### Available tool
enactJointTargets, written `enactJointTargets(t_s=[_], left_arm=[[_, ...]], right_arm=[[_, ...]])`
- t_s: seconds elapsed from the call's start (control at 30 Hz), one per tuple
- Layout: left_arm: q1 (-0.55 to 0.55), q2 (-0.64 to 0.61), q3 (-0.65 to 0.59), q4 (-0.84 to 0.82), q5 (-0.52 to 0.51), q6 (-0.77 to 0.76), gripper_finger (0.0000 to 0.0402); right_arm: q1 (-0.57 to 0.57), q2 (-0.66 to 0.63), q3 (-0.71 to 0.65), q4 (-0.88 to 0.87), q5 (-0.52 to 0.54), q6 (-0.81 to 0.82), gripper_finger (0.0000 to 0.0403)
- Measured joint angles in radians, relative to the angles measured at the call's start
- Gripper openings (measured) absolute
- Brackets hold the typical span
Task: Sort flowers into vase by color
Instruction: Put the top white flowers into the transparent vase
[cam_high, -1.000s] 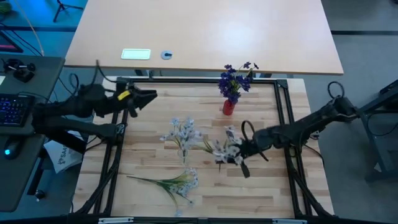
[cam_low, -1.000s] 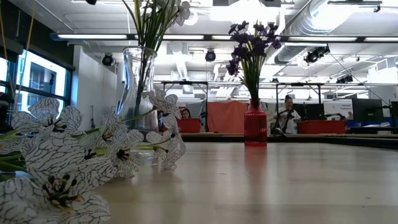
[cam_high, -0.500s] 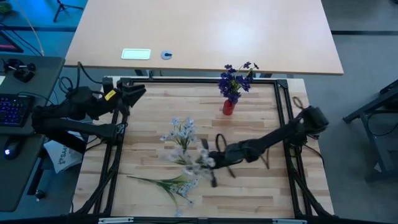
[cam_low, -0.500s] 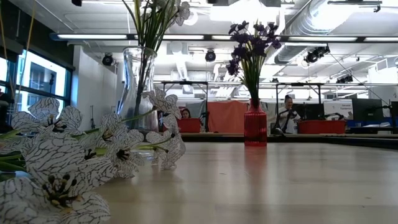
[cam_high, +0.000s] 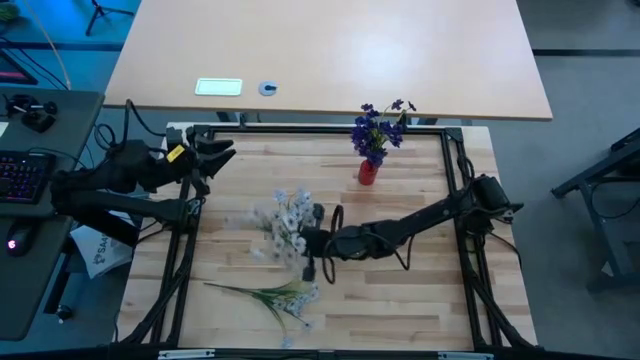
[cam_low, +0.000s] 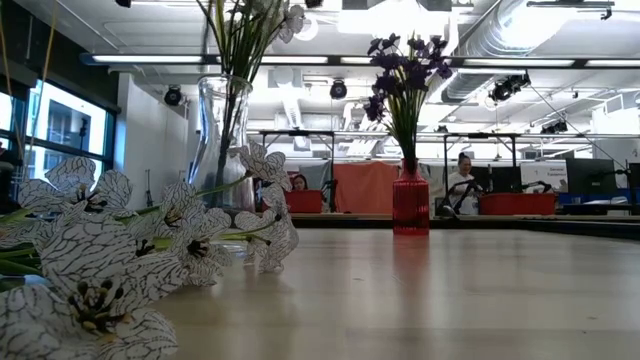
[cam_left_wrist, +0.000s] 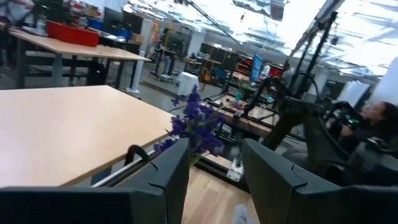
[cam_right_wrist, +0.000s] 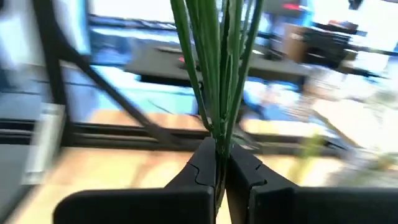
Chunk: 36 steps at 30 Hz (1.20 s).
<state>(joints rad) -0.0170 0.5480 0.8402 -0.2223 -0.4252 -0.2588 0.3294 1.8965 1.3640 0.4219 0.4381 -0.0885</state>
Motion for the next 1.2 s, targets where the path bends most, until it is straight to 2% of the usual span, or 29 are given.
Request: enactJointTargets(t_s=[0.07,0.23,0.43,0.6,0.73,0.9,1.07,1.2], left_arm=[[0.000,0.001,0.000,-0.008,0.020,0.000,0.0135],[0.000,0.001,0.000,-0.030,0.027,-0.001,0.0135],[0.000,0.001,0.000,-0.029,0.027,-0.001,0.0135],[0.000,0.002,0.000,-0.029,0.027,-0.048,0.0135],[0.000,0.002,0.000,-0.047,0.027,-0.073,0.0135],[0.000,0.001,0.000,-0.051,0.027,-0.079,0.0135],[0.000,0.001,0.000,-0.051,0.027,-0.079,0.0135],[0.000,0.001,0.000,-0.051,0.032,-0.079,0.0135]], right_arm=[[-0.007,0.000,0.011,-0.042,0.040,0.001,0.0000],[-0.013,0.000,0.034,-0.153,0.038,0.044,0.0000],[-0.013,0.000,0.035,-0.155,0.019,0.119,0.0004],[-0.016,0.000,0.035,-0.156,0.014,0.194,0.0030],[-0.018,0.000,0.035,-0.157,0.015,0.219,0.0075],[-0.018,-0.002,0.035,-0.187,0.015,0.265,0.0157],[-0.015,-0.037,0.035,-0.293,0.008,0.248,0.0239],[-0.015,-0.093,0.035,-0.387,-0.028,0.258,0.0285]])
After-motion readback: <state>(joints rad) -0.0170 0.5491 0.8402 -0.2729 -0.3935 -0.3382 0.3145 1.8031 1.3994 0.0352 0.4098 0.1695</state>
